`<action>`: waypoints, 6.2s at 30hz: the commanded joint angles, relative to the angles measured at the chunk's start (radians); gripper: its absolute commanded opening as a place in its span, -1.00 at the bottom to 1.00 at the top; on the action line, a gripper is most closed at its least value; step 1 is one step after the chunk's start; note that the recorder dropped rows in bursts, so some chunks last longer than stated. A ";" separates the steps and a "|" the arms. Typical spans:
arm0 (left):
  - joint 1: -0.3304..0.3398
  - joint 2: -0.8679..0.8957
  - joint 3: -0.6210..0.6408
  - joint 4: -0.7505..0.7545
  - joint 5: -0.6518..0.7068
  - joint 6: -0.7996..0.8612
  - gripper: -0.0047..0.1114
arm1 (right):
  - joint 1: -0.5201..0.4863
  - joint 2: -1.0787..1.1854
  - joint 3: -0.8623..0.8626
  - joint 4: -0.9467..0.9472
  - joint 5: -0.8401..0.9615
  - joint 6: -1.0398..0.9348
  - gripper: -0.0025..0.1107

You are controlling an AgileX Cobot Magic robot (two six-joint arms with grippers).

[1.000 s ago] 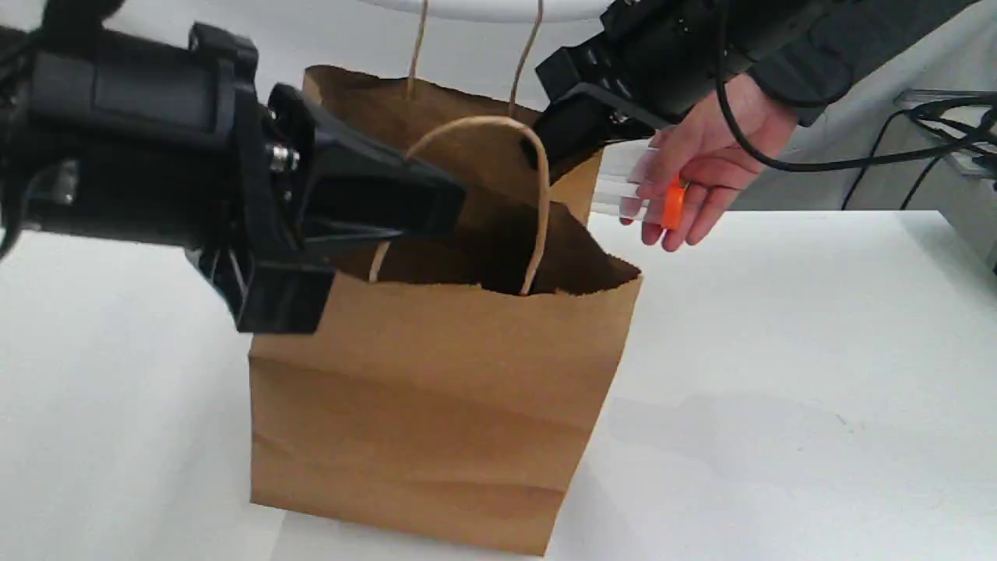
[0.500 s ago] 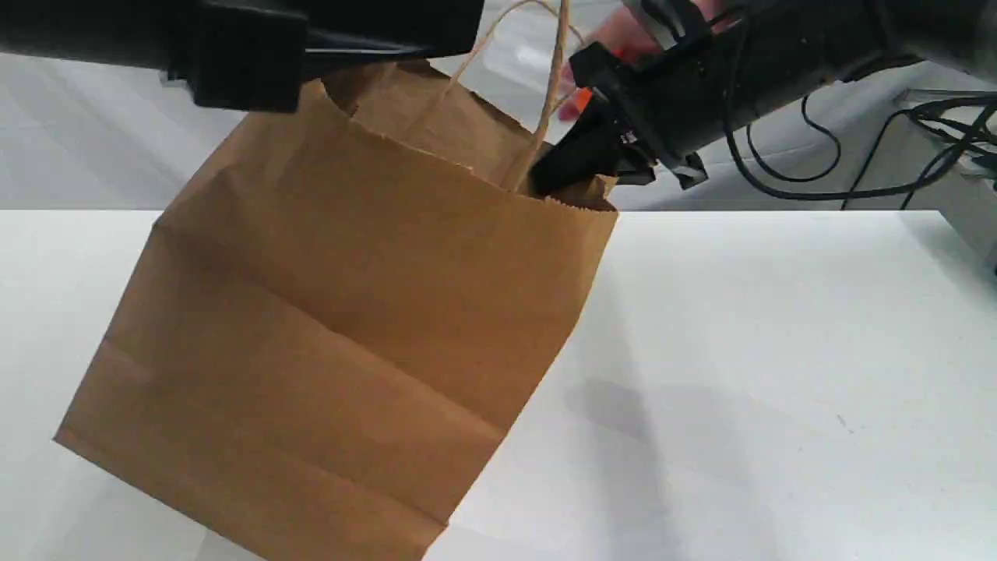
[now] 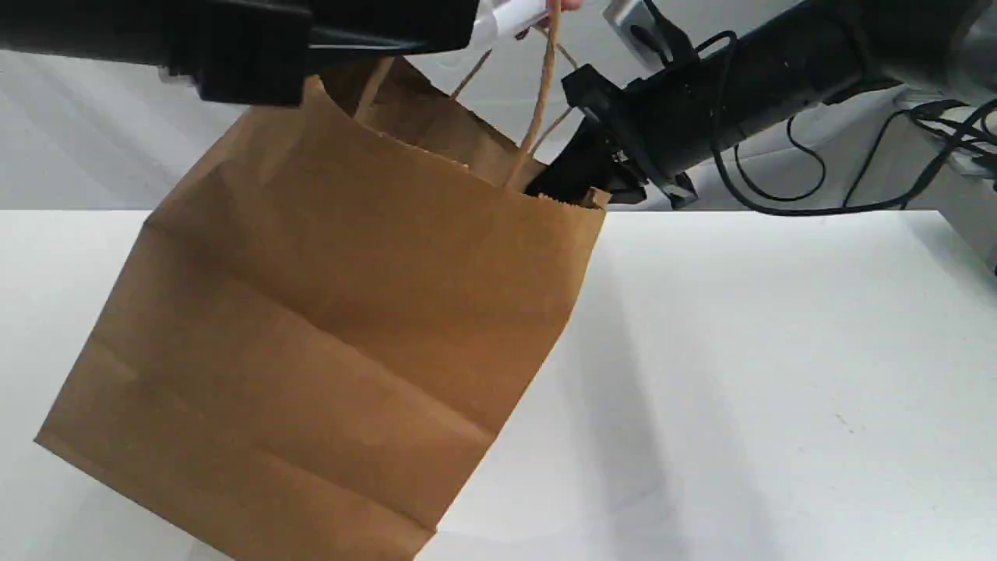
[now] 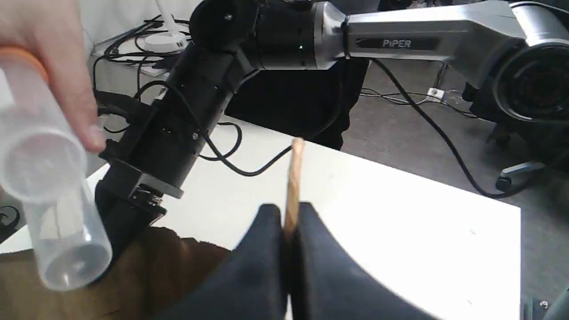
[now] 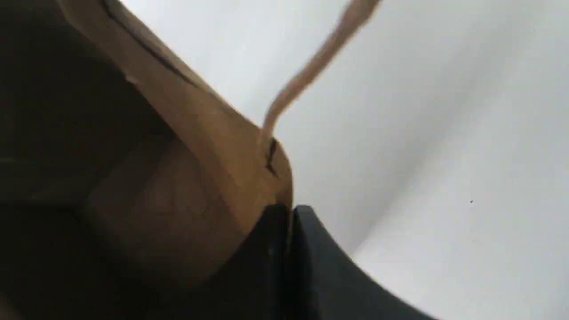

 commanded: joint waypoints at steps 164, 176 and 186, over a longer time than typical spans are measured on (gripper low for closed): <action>-0.005 -0.482 0.452 0.159 -0.190 -0.276 -0.29 | 0.050 -0.327 -0.110 -0.553 -0.007 0.076 -0.25; -0.005 -0.774 0.452 0.791 -0.278 -0.762 -0.92 | 0.050 -0.459 -0.110 -0.591 -0.007 0.064 -0.96; -0.005 -1.027 0.507 1.602 -0.227 -1.572 -0.92 | 0.050 -0.626 -0.071 -0.527 -0.129 -0.014 -0.96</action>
